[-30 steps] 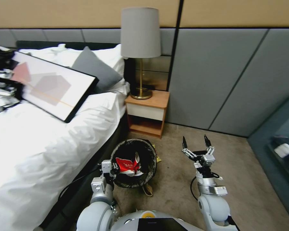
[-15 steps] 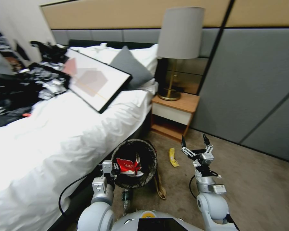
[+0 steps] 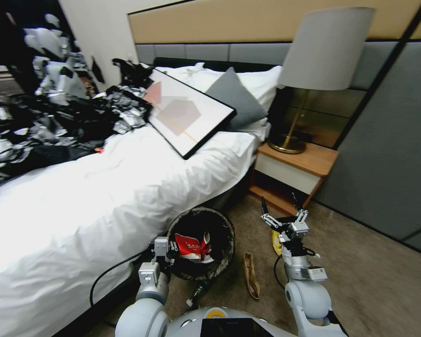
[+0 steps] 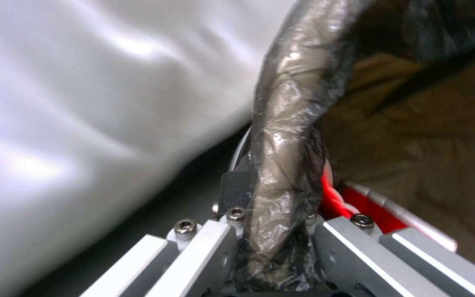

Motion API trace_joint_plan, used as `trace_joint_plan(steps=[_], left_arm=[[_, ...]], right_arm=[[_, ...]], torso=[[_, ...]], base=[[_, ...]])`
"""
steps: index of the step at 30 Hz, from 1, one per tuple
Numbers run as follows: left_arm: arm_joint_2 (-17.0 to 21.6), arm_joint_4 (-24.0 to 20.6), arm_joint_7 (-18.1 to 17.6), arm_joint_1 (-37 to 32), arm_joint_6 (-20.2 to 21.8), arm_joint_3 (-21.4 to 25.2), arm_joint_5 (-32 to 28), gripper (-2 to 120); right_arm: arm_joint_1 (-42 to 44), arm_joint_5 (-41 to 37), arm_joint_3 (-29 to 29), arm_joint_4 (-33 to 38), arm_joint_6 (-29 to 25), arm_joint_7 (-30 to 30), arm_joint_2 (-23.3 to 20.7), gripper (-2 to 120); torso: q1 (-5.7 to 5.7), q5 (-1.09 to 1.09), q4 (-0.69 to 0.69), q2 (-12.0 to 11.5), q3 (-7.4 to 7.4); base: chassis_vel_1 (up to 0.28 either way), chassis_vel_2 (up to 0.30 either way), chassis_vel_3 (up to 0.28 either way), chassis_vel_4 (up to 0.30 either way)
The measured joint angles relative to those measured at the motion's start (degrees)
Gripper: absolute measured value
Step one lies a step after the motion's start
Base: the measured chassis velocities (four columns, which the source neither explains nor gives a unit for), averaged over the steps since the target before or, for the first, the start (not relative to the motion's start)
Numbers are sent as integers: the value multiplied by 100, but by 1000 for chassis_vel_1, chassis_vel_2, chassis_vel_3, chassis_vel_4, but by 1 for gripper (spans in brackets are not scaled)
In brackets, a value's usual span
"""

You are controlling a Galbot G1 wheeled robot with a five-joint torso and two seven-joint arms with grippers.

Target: Pick up the trash bin, then pick up the garbage from the floor and place it into the trash bin.

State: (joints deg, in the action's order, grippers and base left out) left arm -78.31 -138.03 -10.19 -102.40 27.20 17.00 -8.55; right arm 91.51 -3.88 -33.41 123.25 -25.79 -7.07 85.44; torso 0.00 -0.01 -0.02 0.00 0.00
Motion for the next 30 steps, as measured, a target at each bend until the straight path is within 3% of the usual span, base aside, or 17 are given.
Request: trace_joint_plan(steps=[9,17,25,30], left_arm=[[353,-177,310,-153,646,-103,-578,0],[546,-216,488,-286,764,-250,-588,0],[519,-218,498,-281,759,-320,-543,0],[474,-194,488,-221,738,-293,-535,0]], right_arm=[[-56,2,-39,-76,0,-4,-3,100],[-106,2,-105,-159,15,33,7,100],[-119,113,-360,-251,786,567,-111,100],[-391,-121,-456,-442,1828,906,-300,100]], torso=[[0,1,2,0,0],[0,1,2,0,0],[0,1,1,0,0],[0,1,2,0,0]], base=[[0,0,0,0],[0,0,0,0],[0,0,0,0],[0,0,0,0]])
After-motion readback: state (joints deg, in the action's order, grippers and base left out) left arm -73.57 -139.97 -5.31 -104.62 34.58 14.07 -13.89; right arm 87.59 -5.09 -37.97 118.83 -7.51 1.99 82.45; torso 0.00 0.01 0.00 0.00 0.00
